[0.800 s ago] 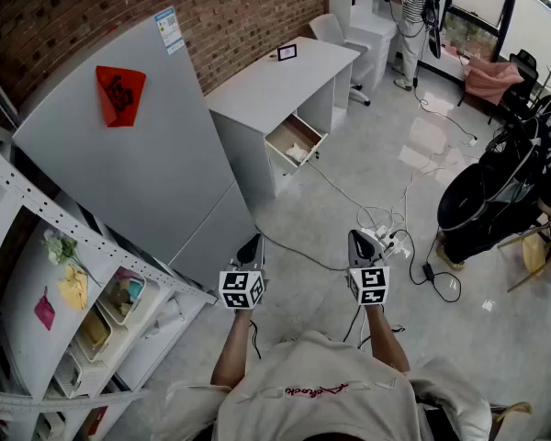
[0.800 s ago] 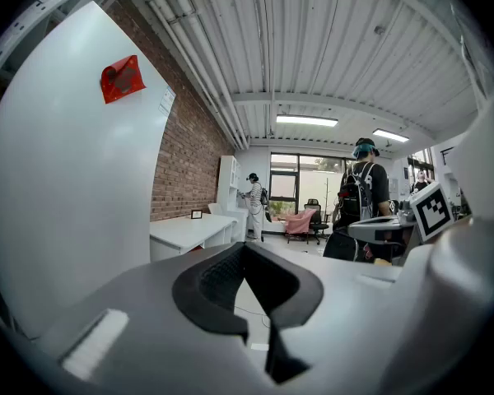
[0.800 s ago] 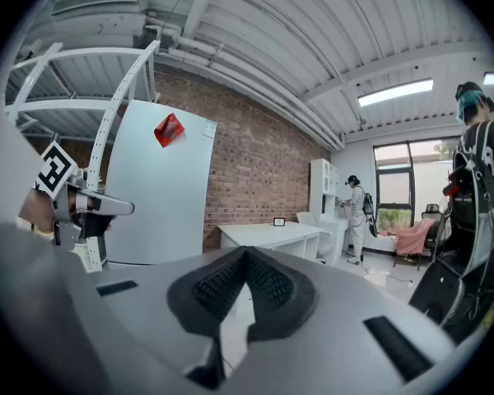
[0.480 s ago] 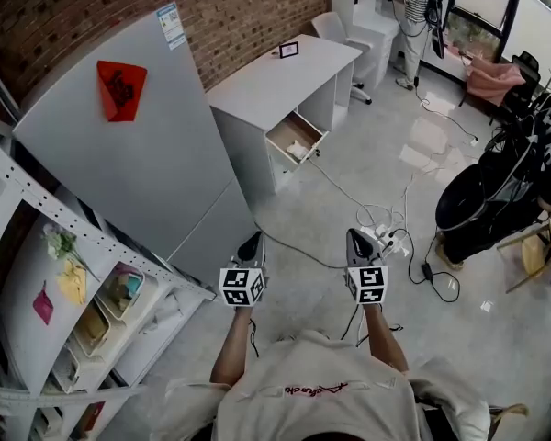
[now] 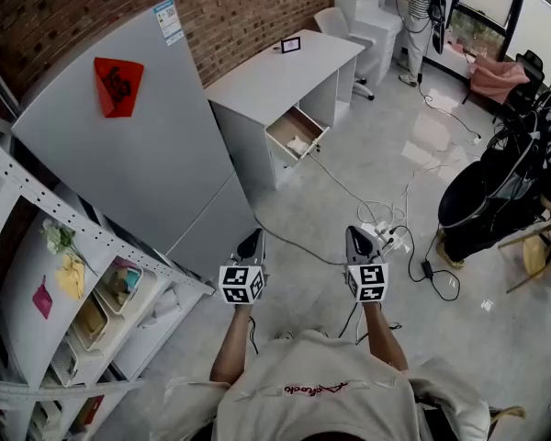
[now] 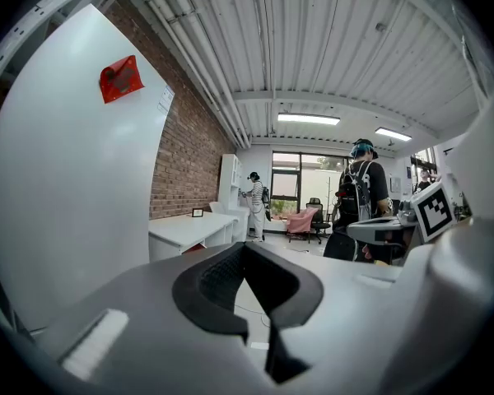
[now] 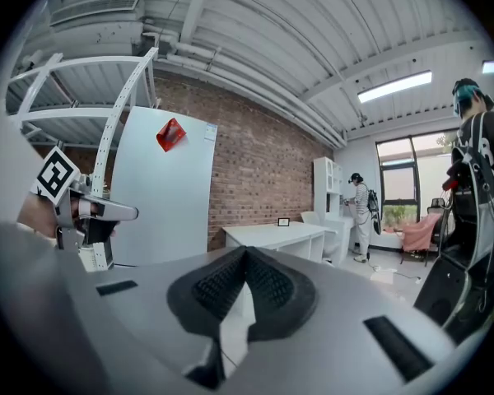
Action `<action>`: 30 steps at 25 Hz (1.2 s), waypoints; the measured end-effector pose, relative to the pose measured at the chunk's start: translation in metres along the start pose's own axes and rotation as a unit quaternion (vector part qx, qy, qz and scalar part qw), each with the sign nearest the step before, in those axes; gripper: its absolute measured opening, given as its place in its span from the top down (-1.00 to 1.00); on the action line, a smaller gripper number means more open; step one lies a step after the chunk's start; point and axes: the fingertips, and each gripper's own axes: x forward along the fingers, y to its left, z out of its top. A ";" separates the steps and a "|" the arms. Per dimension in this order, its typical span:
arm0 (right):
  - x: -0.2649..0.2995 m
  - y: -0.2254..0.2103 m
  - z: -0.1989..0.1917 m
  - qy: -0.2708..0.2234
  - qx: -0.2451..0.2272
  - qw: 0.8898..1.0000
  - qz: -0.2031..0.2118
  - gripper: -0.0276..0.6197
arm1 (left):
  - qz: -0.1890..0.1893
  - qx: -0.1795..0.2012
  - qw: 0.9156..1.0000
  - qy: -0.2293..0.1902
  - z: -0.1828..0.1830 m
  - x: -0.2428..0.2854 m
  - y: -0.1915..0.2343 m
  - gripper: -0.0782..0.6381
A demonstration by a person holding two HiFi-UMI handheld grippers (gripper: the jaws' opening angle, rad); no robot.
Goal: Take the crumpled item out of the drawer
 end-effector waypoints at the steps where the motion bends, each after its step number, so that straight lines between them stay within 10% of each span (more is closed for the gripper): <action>1: 0.000 -0.002 -0.002 0.001 0.000 1.000 0.002 0.88 | 0.001 0.000 1.000 0.000 -0.001 0.001 -0.001 0.76; 30: 0.031 -0.070 -0.034 0.020 -0.005 1.000 0.022 0.88 | -0.001 0.010 1.000 0.013 -0.015 0.081 -0.041 0.76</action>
